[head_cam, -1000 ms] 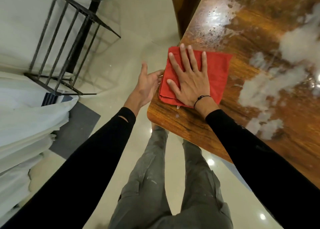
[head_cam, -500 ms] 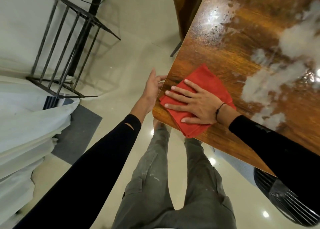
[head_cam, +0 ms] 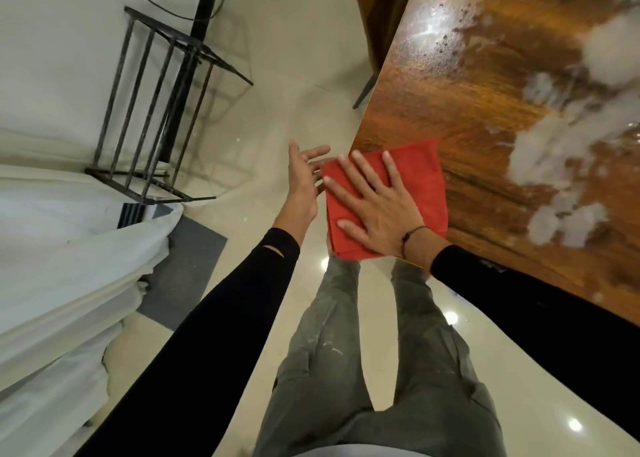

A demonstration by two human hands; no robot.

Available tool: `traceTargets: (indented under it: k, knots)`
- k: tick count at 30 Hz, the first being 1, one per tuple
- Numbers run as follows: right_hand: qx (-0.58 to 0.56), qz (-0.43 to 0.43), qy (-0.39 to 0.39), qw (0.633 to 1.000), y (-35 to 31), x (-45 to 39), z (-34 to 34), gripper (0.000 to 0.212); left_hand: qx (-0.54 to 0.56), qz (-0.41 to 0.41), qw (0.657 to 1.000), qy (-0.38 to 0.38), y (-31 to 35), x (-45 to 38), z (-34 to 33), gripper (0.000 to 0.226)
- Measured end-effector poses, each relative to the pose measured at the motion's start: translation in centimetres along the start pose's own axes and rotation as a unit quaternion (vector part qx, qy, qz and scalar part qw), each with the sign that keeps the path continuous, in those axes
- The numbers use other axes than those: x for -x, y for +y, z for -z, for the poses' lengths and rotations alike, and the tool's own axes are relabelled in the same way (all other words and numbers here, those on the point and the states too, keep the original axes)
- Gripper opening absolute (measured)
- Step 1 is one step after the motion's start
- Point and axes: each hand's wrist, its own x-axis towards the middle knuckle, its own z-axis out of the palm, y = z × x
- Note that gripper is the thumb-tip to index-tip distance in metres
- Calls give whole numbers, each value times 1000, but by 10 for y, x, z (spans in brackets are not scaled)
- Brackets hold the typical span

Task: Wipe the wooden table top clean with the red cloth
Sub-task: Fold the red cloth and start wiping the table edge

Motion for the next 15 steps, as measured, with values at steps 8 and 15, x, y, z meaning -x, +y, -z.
traceTargets:
  k: [8,15]
  knots:
    - [16,226,-67,972,70,25,11,83,-121,-36,992,-30,-2,12,-30,68]
    - [34,75,-5,997,119,-1,38,80,-168,-93,981,36,-23,28,-57,76]
